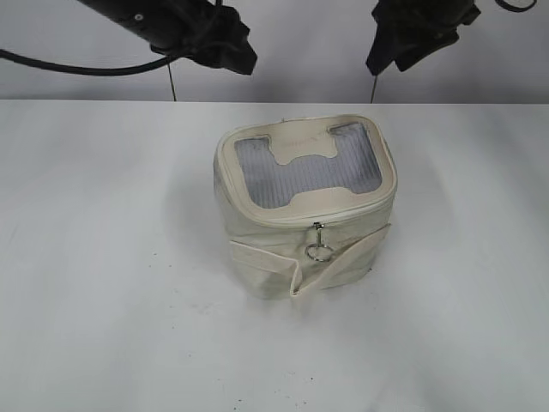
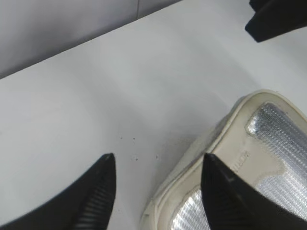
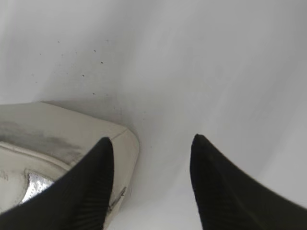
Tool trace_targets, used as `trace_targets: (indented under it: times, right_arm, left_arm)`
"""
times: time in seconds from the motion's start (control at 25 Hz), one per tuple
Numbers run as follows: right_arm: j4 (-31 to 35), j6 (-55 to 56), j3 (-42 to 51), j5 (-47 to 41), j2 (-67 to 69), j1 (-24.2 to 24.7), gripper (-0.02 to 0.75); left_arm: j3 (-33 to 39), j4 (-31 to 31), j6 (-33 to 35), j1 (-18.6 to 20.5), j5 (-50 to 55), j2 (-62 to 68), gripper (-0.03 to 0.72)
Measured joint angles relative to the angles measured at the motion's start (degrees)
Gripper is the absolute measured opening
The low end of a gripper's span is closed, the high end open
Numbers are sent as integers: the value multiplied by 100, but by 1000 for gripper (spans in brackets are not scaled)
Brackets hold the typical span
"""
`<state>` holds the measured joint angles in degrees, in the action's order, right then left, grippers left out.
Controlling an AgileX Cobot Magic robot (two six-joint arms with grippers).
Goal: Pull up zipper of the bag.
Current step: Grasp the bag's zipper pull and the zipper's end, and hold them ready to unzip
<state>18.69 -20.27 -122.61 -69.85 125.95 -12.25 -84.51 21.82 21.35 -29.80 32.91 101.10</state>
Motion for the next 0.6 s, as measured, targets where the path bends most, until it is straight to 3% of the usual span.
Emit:
trace_targets:
  times: [0.28,0.6]
  right_arm:
    - [-12,-171,1039,5,-529,217,363]
    - [-183,-358,2099,6,-1102,224,358]
  left_arm:
    - [-1702,516,745,0,1204,1204,443]
    - [-2824,1422,1442,0,2120,2290,445]
